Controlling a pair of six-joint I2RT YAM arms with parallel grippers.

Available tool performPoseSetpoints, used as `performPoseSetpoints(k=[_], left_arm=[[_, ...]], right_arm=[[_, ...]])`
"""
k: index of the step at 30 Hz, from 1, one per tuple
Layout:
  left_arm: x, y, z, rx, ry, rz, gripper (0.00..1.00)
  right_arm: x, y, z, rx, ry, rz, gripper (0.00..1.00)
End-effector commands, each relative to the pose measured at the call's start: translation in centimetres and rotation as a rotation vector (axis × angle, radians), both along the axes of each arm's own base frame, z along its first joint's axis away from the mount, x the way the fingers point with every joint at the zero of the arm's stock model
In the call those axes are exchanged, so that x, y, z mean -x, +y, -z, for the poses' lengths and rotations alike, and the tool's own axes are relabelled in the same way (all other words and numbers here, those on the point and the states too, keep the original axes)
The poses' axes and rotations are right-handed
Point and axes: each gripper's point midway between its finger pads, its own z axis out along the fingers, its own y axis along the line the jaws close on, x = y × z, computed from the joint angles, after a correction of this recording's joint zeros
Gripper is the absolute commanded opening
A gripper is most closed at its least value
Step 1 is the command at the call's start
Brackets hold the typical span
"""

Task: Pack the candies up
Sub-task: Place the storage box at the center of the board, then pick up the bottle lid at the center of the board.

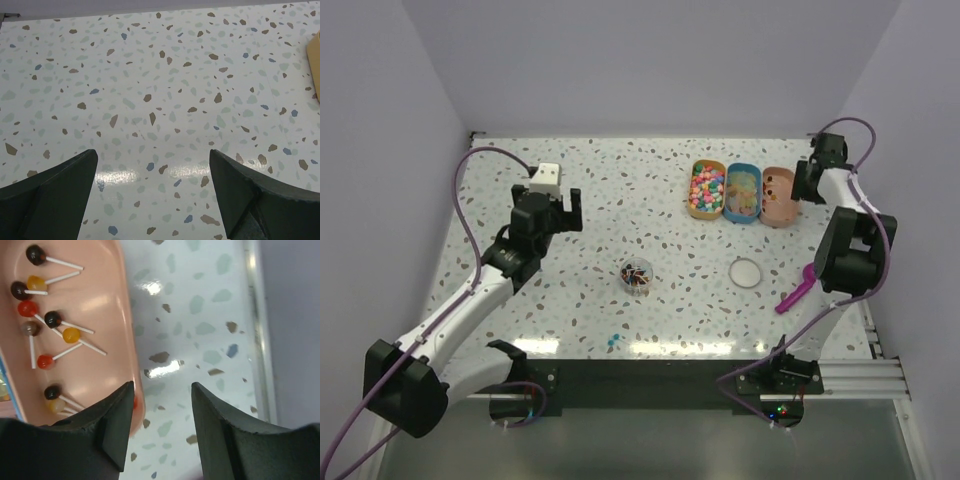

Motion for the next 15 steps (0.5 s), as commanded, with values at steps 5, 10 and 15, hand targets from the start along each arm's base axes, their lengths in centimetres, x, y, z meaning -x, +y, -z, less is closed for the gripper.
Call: performPoseSetpoints(k=[5,10,15], left_arm=[[0.2,-1.2,-1.5,0.053,-0.057,0.056,0.99],[0.1,-1.3,-1.7,0.057,-0.06,0.063,0.99],[0.1,-1.5,-2.0,0.061,-0.062,0.072,0.99]], right_arm=[[3.9,7.1,-6.8,-0.055,-0.154,0.094,0.54],[9.7,11.9,-2.5,-0.166,-0.045,0.047,0.56],[14.6,12.7,0.4,-0.192,0.075,0.003,0.56]])
